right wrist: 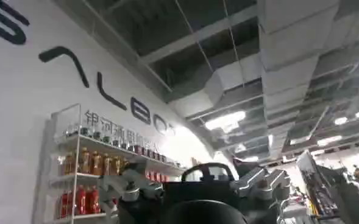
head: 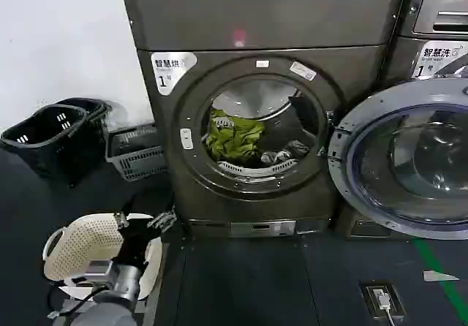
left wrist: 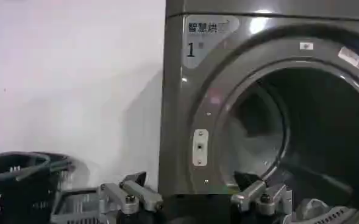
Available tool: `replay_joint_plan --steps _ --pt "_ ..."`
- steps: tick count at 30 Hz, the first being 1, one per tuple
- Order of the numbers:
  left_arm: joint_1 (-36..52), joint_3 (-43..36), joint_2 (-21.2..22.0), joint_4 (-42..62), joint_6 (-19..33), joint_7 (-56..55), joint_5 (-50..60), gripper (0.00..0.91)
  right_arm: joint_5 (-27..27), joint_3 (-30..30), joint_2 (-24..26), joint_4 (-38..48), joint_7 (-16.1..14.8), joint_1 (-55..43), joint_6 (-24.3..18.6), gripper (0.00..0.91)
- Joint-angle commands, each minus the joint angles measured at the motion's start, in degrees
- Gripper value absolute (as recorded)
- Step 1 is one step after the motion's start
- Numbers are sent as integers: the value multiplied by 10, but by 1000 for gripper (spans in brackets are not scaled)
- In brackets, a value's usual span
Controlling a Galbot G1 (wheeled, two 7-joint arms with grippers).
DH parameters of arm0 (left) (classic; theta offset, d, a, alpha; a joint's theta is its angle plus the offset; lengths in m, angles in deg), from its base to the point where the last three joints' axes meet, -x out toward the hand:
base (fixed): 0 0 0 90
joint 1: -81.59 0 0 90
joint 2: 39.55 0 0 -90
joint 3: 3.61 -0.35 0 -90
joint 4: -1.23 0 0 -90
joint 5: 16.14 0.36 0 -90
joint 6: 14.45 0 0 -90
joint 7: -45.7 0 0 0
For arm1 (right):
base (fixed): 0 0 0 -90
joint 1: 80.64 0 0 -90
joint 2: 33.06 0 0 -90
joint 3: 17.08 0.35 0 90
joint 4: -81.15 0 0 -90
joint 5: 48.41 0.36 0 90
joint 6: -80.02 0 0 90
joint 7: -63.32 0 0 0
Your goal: Grasp the clothes from the dryer.
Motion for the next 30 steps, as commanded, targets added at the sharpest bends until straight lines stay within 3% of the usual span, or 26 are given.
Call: replay_joint_plan --steps 1,30 --pt "1 0 0 4 10 -1 26 907 2 0 0 -1 0 -1 -8 907" --pt "-1 0 -3 -3 5 5 23 907 7 -2 -8 -12 -6 -2 -14 907"
